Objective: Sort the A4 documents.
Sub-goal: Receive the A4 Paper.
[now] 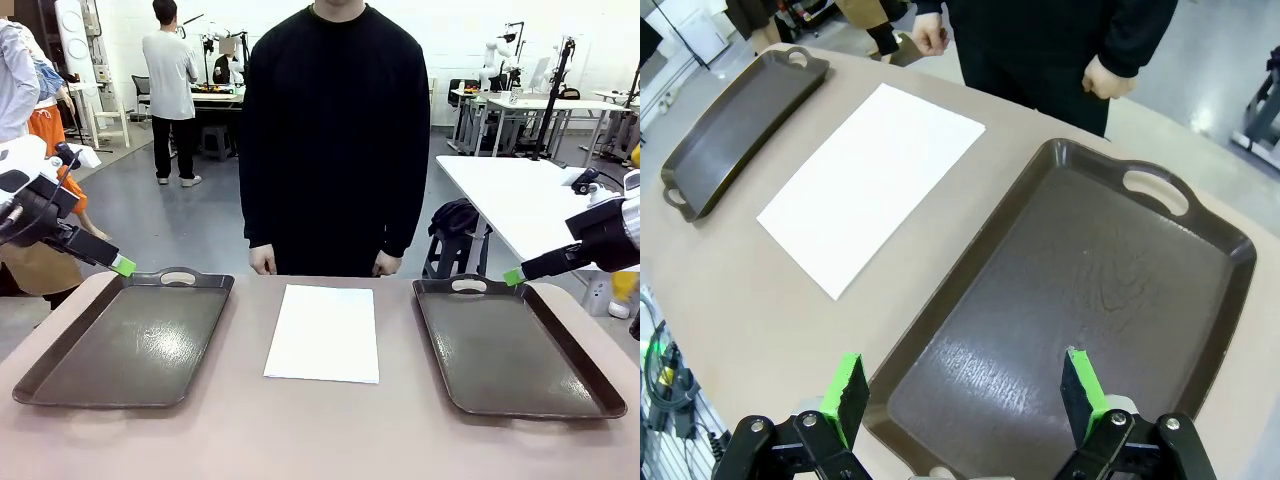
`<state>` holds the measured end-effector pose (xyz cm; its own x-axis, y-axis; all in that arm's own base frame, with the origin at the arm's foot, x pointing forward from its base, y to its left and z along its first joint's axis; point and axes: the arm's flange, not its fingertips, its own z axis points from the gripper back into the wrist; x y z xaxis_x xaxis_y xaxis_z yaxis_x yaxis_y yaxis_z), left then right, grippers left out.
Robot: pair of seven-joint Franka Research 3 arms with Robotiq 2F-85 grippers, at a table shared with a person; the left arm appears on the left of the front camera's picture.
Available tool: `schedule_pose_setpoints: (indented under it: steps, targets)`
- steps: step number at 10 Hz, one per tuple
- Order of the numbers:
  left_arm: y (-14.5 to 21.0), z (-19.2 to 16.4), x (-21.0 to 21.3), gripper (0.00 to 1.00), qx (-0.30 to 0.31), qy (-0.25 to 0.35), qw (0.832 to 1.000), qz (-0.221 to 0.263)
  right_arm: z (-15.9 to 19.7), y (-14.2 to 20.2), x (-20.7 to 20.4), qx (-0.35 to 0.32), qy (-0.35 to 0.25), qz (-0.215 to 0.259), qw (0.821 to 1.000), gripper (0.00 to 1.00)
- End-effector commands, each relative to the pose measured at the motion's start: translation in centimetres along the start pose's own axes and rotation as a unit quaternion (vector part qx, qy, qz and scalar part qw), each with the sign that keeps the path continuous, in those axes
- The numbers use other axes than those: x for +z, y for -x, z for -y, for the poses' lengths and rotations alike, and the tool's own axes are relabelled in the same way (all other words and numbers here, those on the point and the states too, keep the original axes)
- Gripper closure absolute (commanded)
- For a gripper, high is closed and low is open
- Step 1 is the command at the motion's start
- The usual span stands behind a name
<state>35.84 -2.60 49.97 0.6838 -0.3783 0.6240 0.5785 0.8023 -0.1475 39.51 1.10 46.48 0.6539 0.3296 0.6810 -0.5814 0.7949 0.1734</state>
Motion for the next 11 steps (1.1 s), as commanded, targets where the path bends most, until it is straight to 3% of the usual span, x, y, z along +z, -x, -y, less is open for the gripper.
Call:
schedule_pose_setpoints:
  steps: [1, 5, 6, 11]
  targets:
    - [3.0, 0.7, -0.5, 0.0, -0.008, 0.027, 0.999, 0.017, 0.7, -0.2, -0.4, 0.01, -0.014, 0.003, 1.0, 0.0]
    - [3.1, 0.9, -0.3, 0.0, -0.003, 0.025, 1.0, 0.015, 0.7, 0.0, -0.5, 0.011, -0.019, -0.001, 1.0, 0.0]
    - [0.0, 0.0, 0.3, 0.0, 0.003, 0.012, 1.0, 0.012, -0.1, 0.1, -0.1, 0.006, -0.004, -0.003, 1.0, 0.0]
    - [0.0, 0.0, 0.3, 0.0, 0.003, 0.012, 1.0, 0.012, -0.1, 0.1, -0.1, 0.006, -0.004, -0.003, 1.0, 0.0]
